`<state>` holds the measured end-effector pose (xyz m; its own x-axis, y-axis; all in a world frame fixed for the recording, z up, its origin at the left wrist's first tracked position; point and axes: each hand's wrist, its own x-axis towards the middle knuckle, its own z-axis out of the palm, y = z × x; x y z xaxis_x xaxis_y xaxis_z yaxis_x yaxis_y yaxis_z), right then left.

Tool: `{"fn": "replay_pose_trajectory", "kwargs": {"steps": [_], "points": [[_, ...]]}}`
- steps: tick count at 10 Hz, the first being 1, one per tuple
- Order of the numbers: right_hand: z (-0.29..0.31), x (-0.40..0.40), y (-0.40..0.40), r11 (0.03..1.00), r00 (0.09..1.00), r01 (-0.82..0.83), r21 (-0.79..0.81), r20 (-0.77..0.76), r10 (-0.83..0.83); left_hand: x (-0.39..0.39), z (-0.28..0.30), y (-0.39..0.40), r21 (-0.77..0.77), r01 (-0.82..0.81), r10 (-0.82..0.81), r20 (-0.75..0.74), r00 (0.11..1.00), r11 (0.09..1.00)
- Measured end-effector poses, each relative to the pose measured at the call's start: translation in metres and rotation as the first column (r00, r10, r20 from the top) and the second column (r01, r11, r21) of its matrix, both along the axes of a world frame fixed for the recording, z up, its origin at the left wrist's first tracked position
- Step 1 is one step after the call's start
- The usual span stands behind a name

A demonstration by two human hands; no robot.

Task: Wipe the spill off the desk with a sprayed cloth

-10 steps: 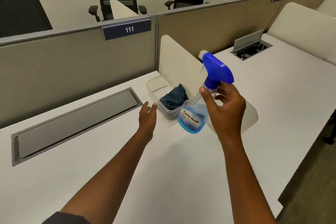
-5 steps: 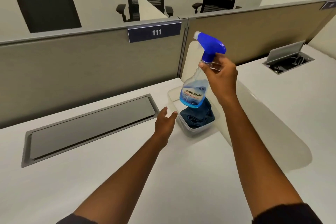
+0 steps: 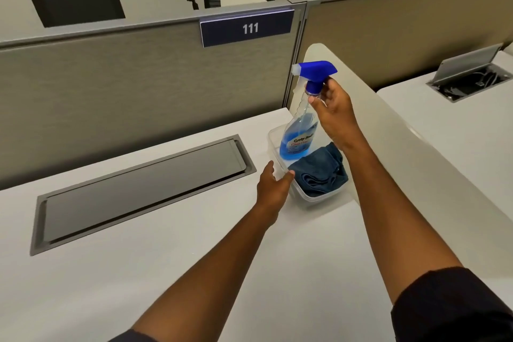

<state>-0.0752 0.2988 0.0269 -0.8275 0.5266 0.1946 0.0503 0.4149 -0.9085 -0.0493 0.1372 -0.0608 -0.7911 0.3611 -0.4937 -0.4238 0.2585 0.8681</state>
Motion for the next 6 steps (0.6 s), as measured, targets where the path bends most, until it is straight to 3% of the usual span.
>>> {"fn": "replay_pose_trajectory", "kwargs": {"steps": [3,4,5,6], "points": [[-0.005,-0.001,0.001,0.999,0.995,-0.040,0.033,0.090,0.037,0.007,0.004,0.007,0.017,0.004,-0.004,0.011,1.000,1.000],[-0.001,0.007,-0.004,0.998,0.996,0.017,0.055,0.081,-0.021,0.008,0.011,0.004,0.025,0.003,-0.003,0.007,1.000,1.000],[0.005,0.023,-0.014,0.971,0.972,0.232,0.050,-0.052,-0.230,0.010,0.021,-0.001,0.047,0.002,-0.003,0.010,1.000,0.999],[0.013,0.046,-0.031,0.888,0.875,0.455,-0.065,-0.155,-0.459,0.016,0.032,-0.009,0.045,-0.019,0.020,-0.009,1.000,0.999]]}}
